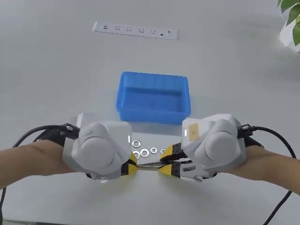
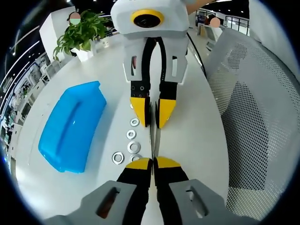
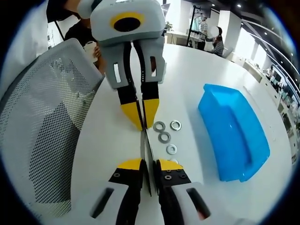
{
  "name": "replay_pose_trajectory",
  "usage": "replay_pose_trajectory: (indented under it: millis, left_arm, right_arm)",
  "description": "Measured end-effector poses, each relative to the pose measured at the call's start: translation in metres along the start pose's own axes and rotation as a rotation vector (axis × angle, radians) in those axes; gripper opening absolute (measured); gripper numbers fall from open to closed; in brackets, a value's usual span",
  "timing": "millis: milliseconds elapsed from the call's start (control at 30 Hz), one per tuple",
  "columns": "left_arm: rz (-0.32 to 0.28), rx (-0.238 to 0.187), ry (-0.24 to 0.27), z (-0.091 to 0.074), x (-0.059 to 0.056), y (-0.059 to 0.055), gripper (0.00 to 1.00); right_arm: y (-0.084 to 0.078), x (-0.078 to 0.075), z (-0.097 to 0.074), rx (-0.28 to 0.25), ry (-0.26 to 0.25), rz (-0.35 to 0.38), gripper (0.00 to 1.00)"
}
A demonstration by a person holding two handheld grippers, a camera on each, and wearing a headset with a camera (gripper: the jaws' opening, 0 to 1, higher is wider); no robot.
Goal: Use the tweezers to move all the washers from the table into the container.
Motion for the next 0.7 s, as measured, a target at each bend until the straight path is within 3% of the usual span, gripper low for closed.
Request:
replay_pose_trajectory:
  millis: [133, 200, 333, 467, 533, 567, 700]
  left_arm:
    - [0.0, -0.001, -0.006, 0.0, 0.001, 0.0, 0.06]
    - [0.006, 0.007, -0.009, -0.001, 0.002, 0.0, 0.05]
    - [-0.032, 0.012, -0.015, 0.0, 0.003, 0.0, 0.05]
    - [-0.099, -0.004, -0.028, -0.002, 0.002, 0.0, 0.05]
    - [-0.065, -0.014, -0.03, -0.007, 0.005, 0.002, 0.05]
    - [-0.069, -0.014, -0.034, -0.009, 0.006, 0.003, 0.05]
    - [-0.065, -0.014, -0.053, -0.013, 0.005, 0.005, 0.05]
  right_arm:
    - [0.001, -0.001, 0.0, 0.023, 0.016, -0.022, 0.12]
    - [0.0, -0.002, -0.002, 0.062, 0.029, -0.064, 0.12]
    - [0.002, -0.002, -0.002, 0.087, 0.042, -0.088, 0.12]
    - [0.002, -0.005, -0.002, 0.079, 0.052, -0.102, 0.08]
    - [0.002, -0.004, -0.003, 0.077, 0.066, -0.108, 0.07]
    - [0.001, -0.002, -0.003, 0.066, 0.083, -0.057, 0.07]
    - [0.001, -0.001, -0.005, 0.027, 0.079, -0.096, 0.07]
Point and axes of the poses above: the centre of the closed fingertips' face, and the gripper's own axes: z roughly forward along the fingers, x roughly to its left, y roughly out of its top, the point moved 6 cm from there along -z, roughly backward along the fingers, and after that the axes turned 14 degrees about z, right-handed, at the moved point
